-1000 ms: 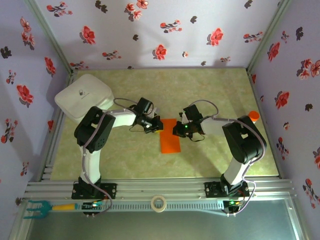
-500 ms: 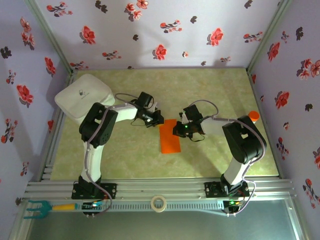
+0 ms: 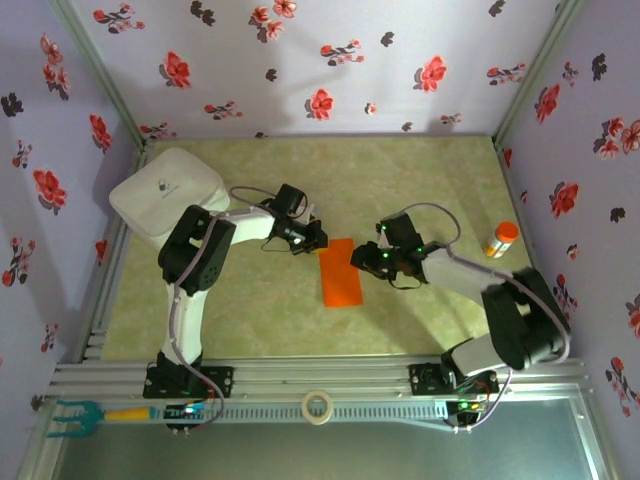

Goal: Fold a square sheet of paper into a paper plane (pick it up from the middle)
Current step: Fold the triangle a second time at the center of the table.

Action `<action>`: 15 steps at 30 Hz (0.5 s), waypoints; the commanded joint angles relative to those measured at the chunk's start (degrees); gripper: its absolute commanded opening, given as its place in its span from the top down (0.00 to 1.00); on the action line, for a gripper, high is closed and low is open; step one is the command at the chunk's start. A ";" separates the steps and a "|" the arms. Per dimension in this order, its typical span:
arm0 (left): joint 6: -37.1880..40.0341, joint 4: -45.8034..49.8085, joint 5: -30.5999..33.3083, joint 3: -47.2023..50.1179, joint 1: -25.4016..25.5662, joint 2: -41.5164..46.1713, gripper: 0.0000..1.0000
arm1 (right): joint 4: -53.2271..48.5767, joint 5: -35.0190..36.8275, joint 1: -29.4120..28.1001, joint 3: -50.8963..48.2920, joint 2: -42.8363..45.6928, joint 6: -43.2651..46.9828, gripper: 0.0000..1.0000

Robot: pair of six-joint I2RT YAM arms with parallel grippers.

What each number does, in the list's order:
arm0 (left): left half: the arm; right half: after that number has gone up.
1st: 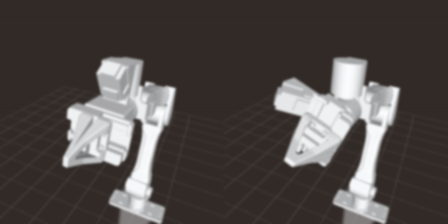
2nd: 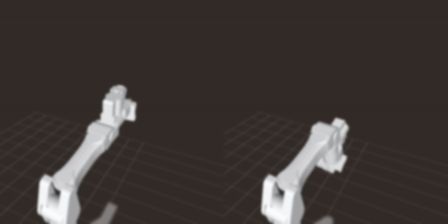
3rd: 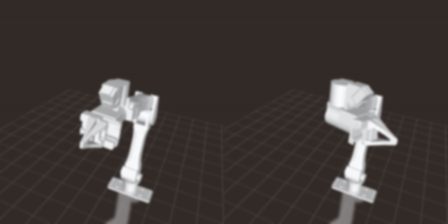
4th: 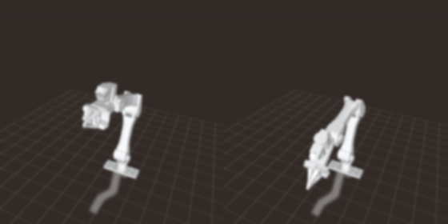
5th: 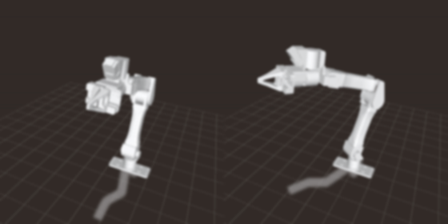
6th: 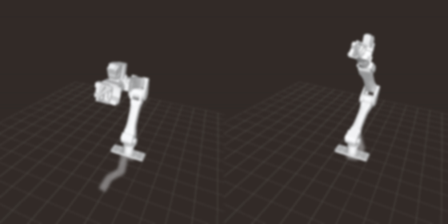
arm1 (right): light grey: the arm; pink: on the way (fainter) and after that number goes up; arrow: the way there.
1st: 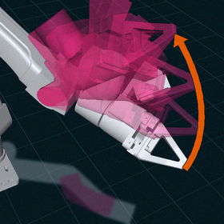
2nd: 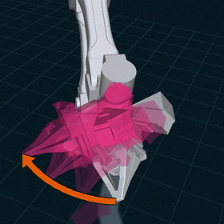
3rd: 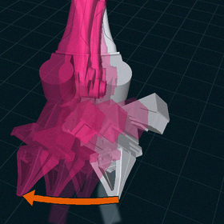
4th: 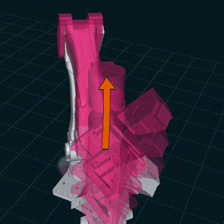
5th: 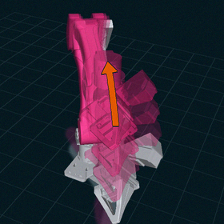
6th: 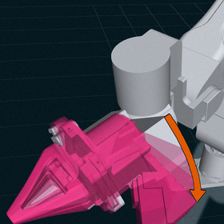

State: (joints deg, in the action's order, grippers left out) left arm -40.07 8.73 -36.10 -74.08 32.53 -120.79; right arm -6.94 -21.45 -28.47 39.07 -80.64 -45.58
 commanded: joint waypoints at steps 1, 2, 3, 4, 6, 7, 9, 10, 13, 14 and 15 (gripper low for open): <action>0.69 1.99 1.39 1.40 -0.37 -1.21 0.96 | -4.47 1.90 0.18 -3.59 3.15 -5.31 0.60; 0.66 1.99 1.38 1.47 -0.37 -1.07 0.96 | -4.55 0.62 0.10 -4.57 3.75 -5.87 0.60; 0.74 1.99 1.33 1.60 -0.37 -0.94 0.96 | -4.49 -0.65 -0.07 -5.44 4.47 -6.44 0.60; 0.70 1.99 1.38 1.62 -0.37 -0.85 0.96 | -4.31 -1.46 -0.29 -6.20 4.95 -7.14 0.60; 0.55 1.77 1.31 1.88 -0.37 -0.79 0.96 | -3.90 -2.74 -0.92 -8.25 6.20 -8.60 0.60; 0.50 1.60 1.29 1.96 -0.37 -0.79 0.96 | -3.63 -3.21 -1.12 -8.90 6.54 -9.16 0.60; 0.28 1.36 1.19 2.13 -0.37 -0.77 0.96 | -3.15 -4.13 -1.50 -10.10 7.07 -10.40 0.60; 0.25 1.29 1.20 2.14 -0.37 -0.68 0.96 | -3.01 -4.40 -1.58 -10.53 7.23 -10.65 0.60; 0.10 1.11 1.02 2.26 -0.37 -0.50 0.96 | -0.81 -5.84 -2.01 -11.51 7.01 -10.99 0.60; 0.18 1.11 1.04 2.22 -0.37 -0.41 0.96 | -0.59 -6.14 -2.07 -11.56 6.66 -11.10 0.61; 0.31 1.15 1.01 2.19 -0.37 -0.43 0.96 | -0.17 -6.64 -2.20 -11.56 6.29 -11.27 0.61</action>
State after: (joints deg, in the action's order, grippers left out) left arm -40.10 7.62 -36.64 -73.47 32.45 -120.77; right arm -8.86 -25.78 -30.06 28.01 -74.52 -54.92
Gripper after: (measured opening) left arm 0.060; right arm 0.393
